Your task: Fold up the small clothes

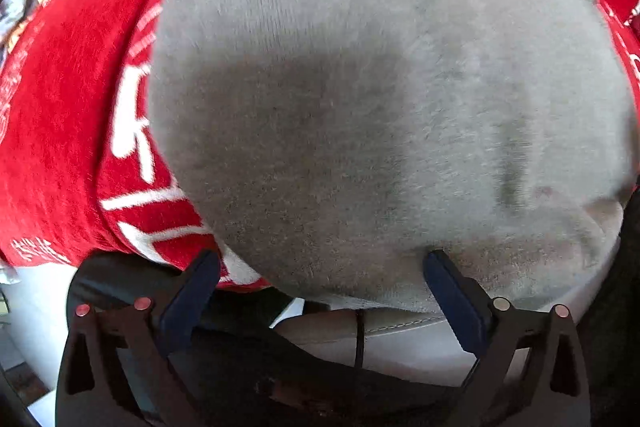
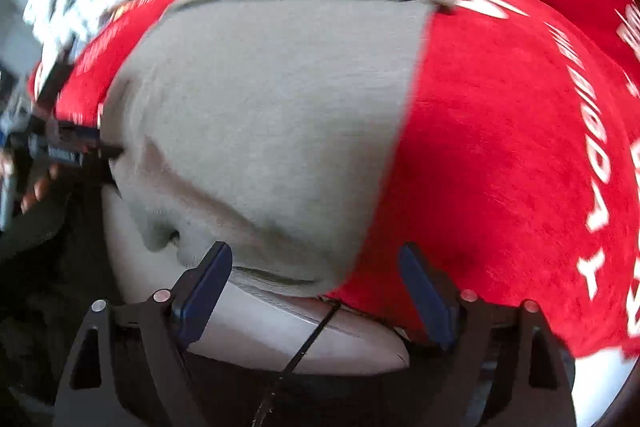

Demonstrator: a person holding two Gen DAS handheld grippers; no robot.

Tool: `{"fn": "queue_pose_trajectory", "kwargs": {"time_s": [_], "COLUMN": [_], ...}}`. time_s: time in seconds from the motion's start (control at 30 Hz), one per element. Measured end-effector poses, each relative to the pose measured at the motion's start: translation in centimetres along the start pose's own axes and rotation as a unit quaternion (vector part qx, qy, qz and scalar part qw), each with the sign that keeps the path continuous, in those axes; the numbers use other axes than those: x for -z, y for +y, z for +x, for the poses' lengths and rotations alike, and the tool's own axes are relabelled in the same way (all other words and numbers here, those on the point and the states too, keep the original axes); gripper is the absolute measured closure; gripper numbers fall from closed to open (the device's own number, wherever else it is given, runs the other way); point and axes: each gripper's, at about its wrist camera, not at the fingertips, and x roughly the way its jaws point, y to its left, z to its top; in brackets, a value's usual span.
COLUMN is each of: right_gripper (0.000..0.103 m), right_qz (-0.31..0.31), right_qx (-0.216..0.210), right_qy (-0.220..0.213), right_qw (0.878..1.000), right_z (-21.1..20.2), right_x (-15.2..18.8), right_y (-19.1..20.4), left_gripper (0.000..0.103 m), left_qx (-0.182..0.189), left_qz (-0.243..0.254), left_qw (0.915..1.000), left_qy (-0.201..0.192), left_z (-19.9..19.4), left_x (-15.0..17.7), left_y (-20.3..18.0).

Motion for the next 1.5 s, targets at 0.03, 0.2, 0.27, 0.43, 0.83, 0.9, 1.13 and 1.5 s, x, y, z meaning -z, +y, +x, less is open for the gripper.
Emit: {"fn": "queue_pose_trajectory", "kwargs": {"time_s": [0.03, 0.2, 0.27, 0.43, 0.83, 0.9, 1.13, 1.5], "right_gripper": [0.02, 0.027, 0.048, 0.088, 0.095, 0.091, 0.031, 0.091], "right_qz": [-0.009, -0.039, -0.026, -0.008, 0.057, 0.054, 0.018, -0.045], "right_qx": [-0.006, -0.019, -0.028, -0.057, -0.07, -0.067, -0.072, -0.143], "right_qy": [0.019, 0.061, 0.049, -0.002, -0.081, -0.062, -0.024, -0.128], "right_qw": [1.0, 0.997, 0.998, 0.998, 0.993, 0.994, 0.997, 0.98], "right_z": [1.3, 3.2, 3.0, 0.5, -3.4, -2.3, 0.4, -4.6], "right_x": [-1.1, -1.6, -1.7, -1.5, -1.3, -0.9, -1.4, -1.1], "right_y": [0.1, 0.8, 0.5, -0.8, -4.2, -3.4, -1.9, -0.1], "left_gripper": [0.001, 0.001, 0.009, 0.071, 0.079, 0.054, 0.028, 0.081], "left_qx": [0.012, 0.071, 0.076, 0.116, 0.114, 0.093, 0.128, 0.133], "left_qz": [-0.011, -0.056, -0.056, -0.052, -0.056, -0.052, -0.06, 0.048], "left_qw": [0.9998, 0.9951, 0.995, 0.9919, 0.9896, 0.9934, 0.9899, 0.9757], "left_qy": [0.008, 0.038, 0.033, 0.001, -0.068, -0.042, -0.01, -0.168], "left_z": [0.4, 2.1, 2.1, 0.1, -2.6, -1.4, 0.5, -6.2], "left_x": [-0.2, -0.8, -0.6, 1.0, 1.6, 0.8, 0.6, 0.9], "left_y": [0.2, 0.6, 0.7, 1.4, 3.9, 2.8, 2.8, 0.3]}}
